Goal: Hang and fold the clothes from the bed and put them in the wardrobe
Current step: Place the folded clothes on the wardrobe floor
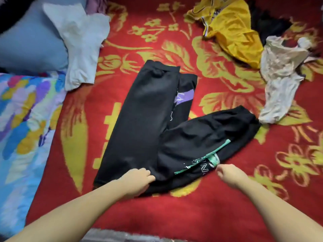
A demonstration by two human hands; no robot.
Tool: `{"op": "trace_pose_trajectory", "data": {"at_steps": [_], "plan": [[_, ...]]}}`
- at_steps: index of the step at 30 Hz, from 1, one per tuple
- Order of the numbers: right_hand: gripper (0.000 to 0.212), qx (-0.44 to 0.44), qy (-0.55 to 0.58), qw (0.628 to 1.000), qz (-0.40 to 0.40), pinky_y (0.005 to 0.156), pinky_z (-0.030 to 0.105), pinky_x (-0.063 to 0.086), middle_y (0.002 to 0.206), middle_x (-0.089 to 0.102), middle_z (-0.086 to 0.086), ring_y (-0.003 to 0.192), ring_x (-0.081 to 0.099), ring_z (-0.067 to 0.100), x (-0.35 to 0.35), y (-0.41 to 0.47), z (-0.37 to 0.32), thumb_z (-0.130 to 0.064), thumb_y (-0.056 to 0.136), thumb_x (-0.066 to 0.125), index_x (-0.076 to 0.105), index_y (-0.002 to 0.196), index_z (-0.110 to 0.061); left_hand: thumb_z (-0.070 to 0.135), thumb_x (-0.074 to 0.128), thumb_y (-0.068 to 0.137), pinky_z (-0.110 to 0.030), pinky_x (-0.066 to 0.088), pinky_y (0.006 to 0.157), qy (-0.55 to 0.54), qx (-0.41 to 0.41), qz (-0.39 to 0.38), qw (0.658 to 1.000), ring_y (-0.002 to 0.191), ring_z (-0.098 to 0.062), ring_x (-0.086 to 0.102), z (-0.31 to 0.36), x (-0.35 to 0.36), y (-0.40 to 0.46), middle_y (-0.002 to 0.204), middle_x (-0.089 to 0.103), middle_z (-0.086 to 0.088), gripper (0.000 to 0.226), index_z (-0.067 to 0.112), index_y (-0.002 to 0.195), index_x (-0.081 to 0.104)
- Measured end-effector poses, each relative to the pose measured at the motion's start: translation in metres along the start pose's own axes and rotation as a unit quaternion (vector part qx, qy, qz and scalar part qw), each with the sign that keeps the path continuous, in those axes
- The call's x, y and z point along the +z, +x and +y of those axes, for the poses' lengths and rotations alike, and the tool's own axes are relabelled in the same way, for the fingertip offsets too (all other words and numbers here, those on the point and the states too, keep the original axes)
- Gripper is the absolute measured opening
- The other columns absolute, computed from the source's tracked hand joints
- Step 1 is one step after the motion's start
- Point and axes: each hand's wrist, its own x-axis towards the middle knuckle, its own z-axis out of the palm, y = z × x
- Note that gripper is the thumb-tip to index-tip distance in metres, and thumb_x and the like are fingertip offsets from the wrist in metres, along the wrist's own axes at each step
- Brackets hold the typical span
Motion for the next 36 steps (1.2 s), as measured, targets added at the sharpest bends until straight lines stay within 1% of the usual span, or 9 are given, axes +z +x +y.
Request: {"op": "trace_pose_trajectory", "data": {"at_steps": [4, 10, 12, 15, 21, 27, 29, 32, 36], "plan": [[0.024, 0.085, 0.178, 0.968, 0.155, 0.088, 0.032, 0.044, 0.105, 0.070, 0.012, 0.105, 0.062, 0.030, -0.035, 0.038, 0.055, -0.008, 0.090, 0.046, 0.068, 0.099, -0.011, 0.023, 0.036, 0.096, -0.042, 0.041, 0.085, -0.049, -0.031, 0.109, 0.992, 0.110, -0.029, 0.045, 0.054, -0.018, 0.077, 0.122, 0.046, -0.008, 0.042, 0.017, 0.138, 0.037], [0.054, 0.185, 0.331, 0.871, 0.311, 0.105, 0.040, 0.033, 0.139, 0.040, 0.028, 0.126, 0.042, 0.040, -0.094, 0.125, 0.100, -0.020, 0.094, 0.053, 0.035, 0.141, -0.001, 0.042, 0.042, 0.096, -0.038, 0.039, 0.086, -0.081, -0.167, 0.111, 0.976, 0.119, -0.026, 0.037, 0.095, -0.003, 0.163, 0.135, 0.033, -0.007, 0.068, 0.019, 0.151, 0.011], [0.064, 0.241, 0.355, 0.855, 0.291, 0.106, 0.041, 0.031, 0.144, 0.030, 0.027, 0.130, 0.037, 0.040, -0.097, 0.150, 0.104, -0.028, 0.093, 0.057, 0.027, 0.145, -0.005, 0.036, 0.040, 0.097, -0.037, 0.039, 0.082, -0.079, -0.176, 0.123, 0.974, 0.115, -0.025, 0.040, 0.091, 0.007, 0.172, 0.129, 0.038, -0.005, 0.060, 0.021, 0.149, 0.015], [0.037, 0.245, 0.344, 0.864, 0.273, 0.098, 0.036, 0.038, 0.133, 0.047, 0.023, 0.119, 0.049, 0.037, -0.096, 0.166, 0.107, -0.017, 0.091, 0.054, 0.047, 0.126, -0.007, 0.021, 0.037, 0.098, -0.035, 0.041, 0.083, -0.144, -0.156, 0.157, 0.965, 0.107, -0.021, 0.049, 0.079, 0.014, 0.165, 0.117, 0.047, 0.001, 0.042, 0.022, 0.140, 0.033], [0.023, 0.144, 0.311, 0.826, 0.447, 0.083, 0.035, 0.036, 0.120, 0.050, 0.015, 0.098, 0.049, 0.028, -0.124, 0.122, 0.107, -0.005, 0.083, 0.045, 0.048, 0.104, -0.012, 0.008, 0.055, 0.082, -0.030, 0.051, 0.059, -0.207, -0.012, 0.277, 0.938, 0.072, -0.024, 0.061, 0.089, -0.006, 0.142, 0.085, 0.060, -0.004, 0.035, 0.011, 0.117, 0.060], [0.055, 0.291, 0.255, 0.878, 0.281, 0.100, 0.049, 0.036, 0.140, 0.032, 0.026, 0.126, 0.037, 0.042, -0.096, 0.099, 0.129, -0.009, 0.089, 0.053, 0.030, 0.139, -0.007, 0.035, 0.033, 0.099, -0.040, 0.044, 0.084, -0.241, -0.026, 0.025, 0.970, 0.104, -0.030, 0.056, 0.114, -0.015, 0.158, 0.114, 0.057, -0.005, 0.027, 0.020, 0.118, 0.044], [0.060, 0.241, 0.195, 0.903, 0.297, 0.105, 0.050, 0.031, 0.145, 0.030, 0.024, 0.133, 0.029, 0.040, -0.100, 0.113, 0.104, -0.015, 0.090, 0.056, 0.029, 0.143, -0.009, 0.029, 0.036, 0.098, -0.039, 0.044, 0.084, -0.307, -0.075, 0.059, 0.947, 0.105, -0.028, 0.055, 0.094, -0.024, 0.160, 0.113, 0.058, -0.005, 0.021, 0.018, 0.112, 0.047], [0.038, 0.009, 0.174, 0.924, 0.340, 0.102, 0.035, 0.032, 0.131, 0.051, 0.020, 0.124, 0.044, 0.033, -0.130, 0.150, 0.033, -0.008, 0.092, 0.052, 0.052, 0.130, -0.003, 0.024, 0.039, 0.098, -0.036, 0.043, 0.080, -0.335, -0.192, 0.248, 0.889, 0.101, -0.022, 0.052, 0.043, -0.054, 0.170, 0.107, 0.054, -0.001, 0.014, 0.016, 0.106, 0.048], [0.030, -0.122, 0.265, 0.888, 0.355, 0.090, 0.020, 0.034, 0.121, 0.062, 0.012, 0.113, 0.056, 0.026, -0.183, 0.211, -0.082, -0.006, 0.094, 0.046, 0.060, 0.121, -0.004, 0.034, 0.043, 0.098, -0.034, 0.044, 0.069, -0.240, -0.247, 0.336, 0.877, 0.103, -0.021, 0.050, -0.018, -0.091, 0.206, 0.112, 0.047, -0.003, 0.033, 0.010, 0.120, 0.042]]}}
